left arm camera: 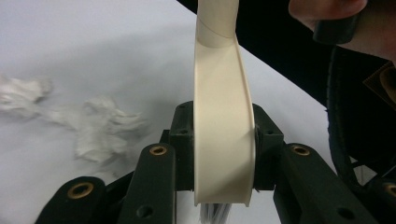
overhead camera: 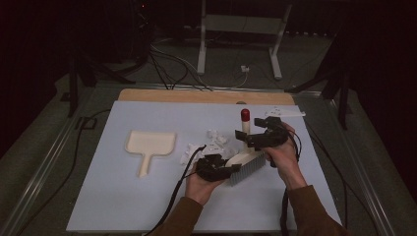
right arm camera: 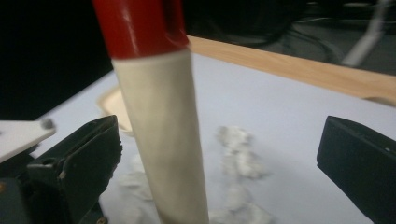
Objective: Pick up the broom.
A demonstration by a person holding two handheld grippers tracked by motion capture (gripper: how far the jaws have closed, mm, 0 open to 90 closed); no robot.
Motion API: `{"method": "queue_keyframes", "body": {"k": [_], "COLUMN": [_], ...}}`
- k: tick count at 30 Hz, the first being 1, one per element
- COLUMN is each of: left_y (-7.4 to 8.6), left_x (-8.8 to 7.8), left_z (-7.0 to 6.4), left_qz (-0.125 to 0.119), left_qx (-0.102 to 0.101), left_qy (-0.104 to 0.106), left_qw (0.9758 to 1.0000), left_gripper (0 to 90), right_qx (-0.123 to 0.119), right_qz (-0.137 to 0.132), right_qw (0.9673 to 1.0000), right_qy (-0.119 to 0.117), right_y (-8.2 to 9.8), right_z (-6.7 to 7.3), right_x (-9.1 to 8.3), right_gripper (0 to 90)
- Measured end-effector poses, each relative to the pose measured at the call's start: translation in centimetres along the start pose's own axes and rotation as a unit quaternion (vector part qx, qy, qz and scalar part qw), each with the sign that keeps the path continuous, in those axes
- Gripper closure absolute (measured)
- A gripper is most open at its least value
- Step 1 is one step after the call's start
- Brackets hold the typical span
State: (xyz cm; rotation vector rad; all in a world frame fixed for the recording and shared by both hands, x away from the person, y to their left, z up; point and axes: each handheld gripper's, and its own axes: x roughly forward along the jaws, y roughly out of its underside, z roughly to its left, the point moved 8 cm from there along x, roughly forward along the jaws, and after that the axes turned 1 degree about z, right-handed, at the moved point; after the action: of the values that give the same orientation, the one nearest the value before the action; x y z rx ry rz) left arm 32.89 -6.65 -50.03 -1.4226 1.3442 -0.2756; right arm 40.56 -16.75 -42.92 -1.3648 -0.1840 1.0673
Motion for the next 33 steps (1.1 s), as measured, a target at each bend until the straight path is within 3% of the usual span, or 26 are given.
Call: {"method": "queue_keyframes", "body": {"k": [1,6,8,13,16,25,33], "left_y": [-0.1,-0.3,-0.3,-0.5,-0.6,-0.7,-0.4], "left_x": [-0.3,-1.6,-2.0,-3.0,-3.5,-4.9,-5.6], "left_z": [0.1,0.8,1.1,1.7,2.0,2.7,3.2], "left_qz": [0.000,-0.003,-0.003,-0.007,-0.006,-0.004,0.009], "left_qx": [0.001,0.000,-0.001,0.004,0.011,0.033,0.053], "left_qy": [-0.003,-0.011,-0.013,-0.015,-0.015,-0.007,0.001], "left_qw": [1.0000,0.9999,0.9999,0.9999,0.9998,0.9994,0.9985], "left_gripper": [69.9,69.9,69.9,69.9,69.9,69.9,69.9], "right_qx": [0.006,0.035,0.044,0.045,0.036,-0.012,-0.046], "right_qz": [-0.006,-0.029,-0.024,-0.003,0.012,0.037,0.070], "right_qw": [0.9999,0.9983,0.9977,0.9982,0.9988,0.9982,0.9951], "right_qy": [-0.014,-0.037,-0.046,-0.040,-0.032,-0.045,-0.053], "right_y": [-0.1,-0.4,-0.3,0.0,0.4,1.0,1.7], "right_z": [0.1,-0.2,-0.4,-0.6,-0.8,-0.1,0.6], "right_x": [0.0,-0.2,-0.2,-0.1,0.1,0.5,1.1], "right_gripper": [0.0,0.0,0.0,0.0,0.0,0.0,0.0]}}
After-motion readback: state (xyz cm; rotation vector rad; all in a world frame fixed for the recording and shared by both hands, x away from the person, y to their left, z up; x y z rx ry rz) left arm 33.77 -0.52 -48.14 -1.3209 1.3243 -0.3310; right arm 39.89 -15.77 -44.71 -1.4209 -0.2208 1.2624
